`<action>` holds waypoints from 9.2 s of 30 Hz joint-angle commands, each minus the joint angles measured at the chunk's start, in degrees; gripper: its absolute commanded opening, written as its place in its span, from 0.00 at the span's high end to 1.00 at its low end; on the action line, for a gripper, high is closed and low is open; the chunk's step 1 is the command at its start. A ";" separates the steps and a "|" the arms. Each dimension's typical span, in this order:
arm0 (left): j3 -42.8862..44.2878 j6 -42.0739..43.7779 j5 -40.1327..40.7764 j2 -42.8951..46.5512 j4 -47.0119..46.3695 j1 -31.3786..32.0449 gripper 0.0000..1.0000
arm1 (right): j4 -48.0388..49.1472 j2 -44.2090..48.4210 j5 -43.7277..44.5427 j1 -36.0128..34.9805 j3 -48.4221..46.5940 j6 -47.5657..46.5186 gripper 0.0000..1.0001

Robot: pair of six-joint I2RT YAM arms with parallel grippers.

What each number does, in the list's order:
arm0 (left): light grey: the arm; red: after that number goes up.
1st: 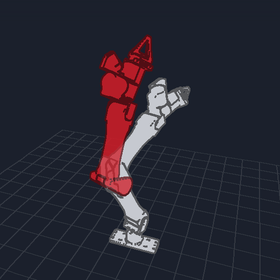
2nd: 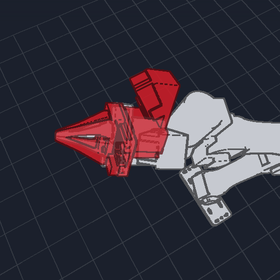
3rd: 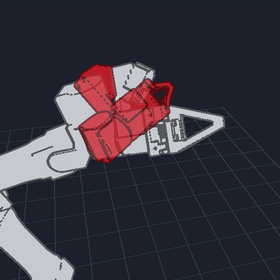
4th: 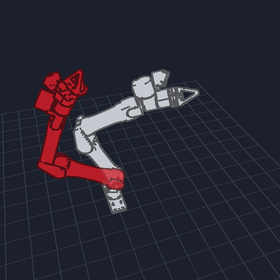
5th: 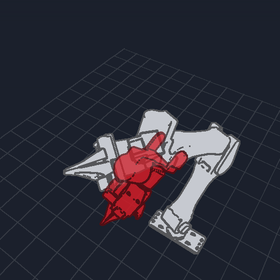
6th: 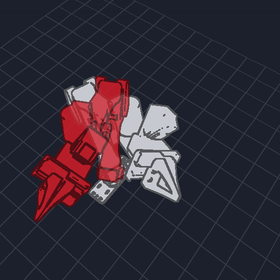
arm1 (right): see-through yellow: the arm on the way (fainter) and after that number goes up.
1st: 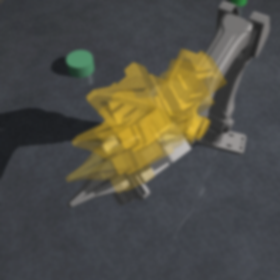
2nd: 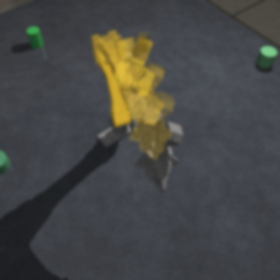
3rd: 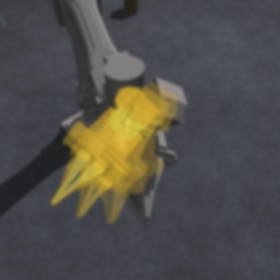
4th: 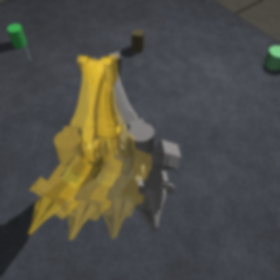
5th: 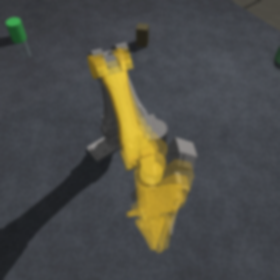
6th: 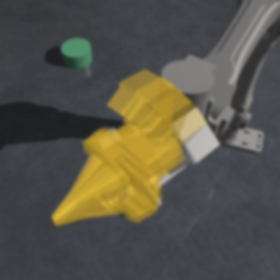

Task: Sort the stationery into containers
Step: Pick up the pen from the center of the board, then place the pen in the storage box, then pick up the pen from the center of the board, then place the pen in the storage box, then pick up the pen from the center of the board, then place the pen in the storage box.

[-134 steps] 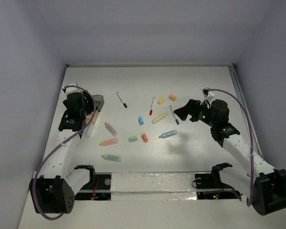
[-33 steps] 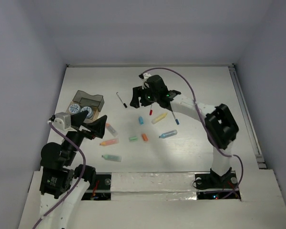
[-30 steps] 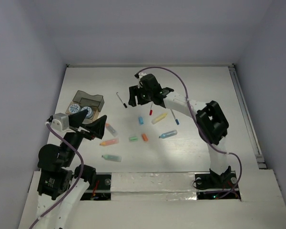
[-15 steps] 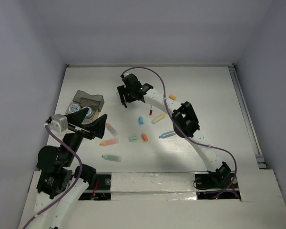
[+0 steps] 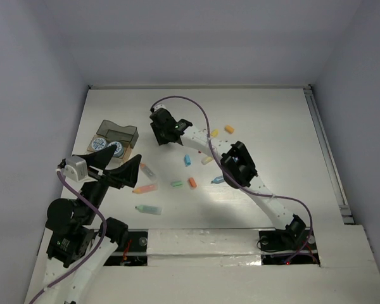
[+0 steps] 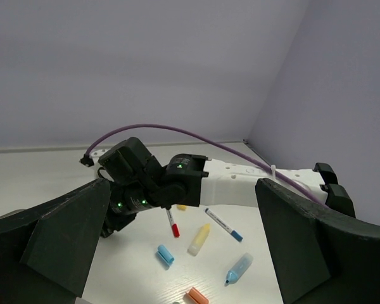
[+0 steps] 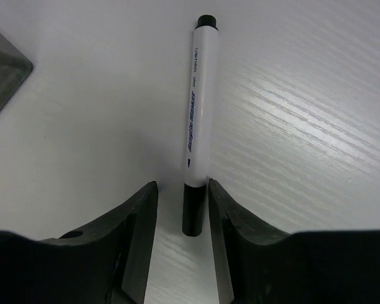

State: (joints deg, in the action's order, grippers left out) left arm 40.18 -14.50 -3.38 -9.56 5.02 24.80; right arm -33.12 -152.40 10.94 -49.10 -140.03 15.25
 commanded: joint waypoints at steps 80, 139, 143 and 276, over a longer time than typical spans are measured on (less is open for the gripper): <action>-0.19 -0.70 4.52 5.43 -4.66 -1.33 0.01 | 43.83 26.78 -15.34 -8.83 34.52 0.13 0.62; -0.37 -0.79 1.71 3.59 -4.66 -0.28 0.01 | 36.91 24.02 -27.96 -7.84 28.10 -0.75 0.95; -0.37 -0.70 1.18 3.85 -4.66 -0.28 0.01 | 33.75 16.55 -30.70 -9.69 15.80 -1.44 0.95; 0.33 -0.53 8.91 2.71 -2.64 -2.74 0.01 | 31.37 1.58 -29.57 -13.56 -0.07 -2.76 0.77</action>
State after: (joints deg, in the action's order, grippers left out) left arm 39.86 -15.09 6.44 -5.69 4.80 22.37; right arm -4.08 -152.09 -17.43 -62.26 -138.41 13.32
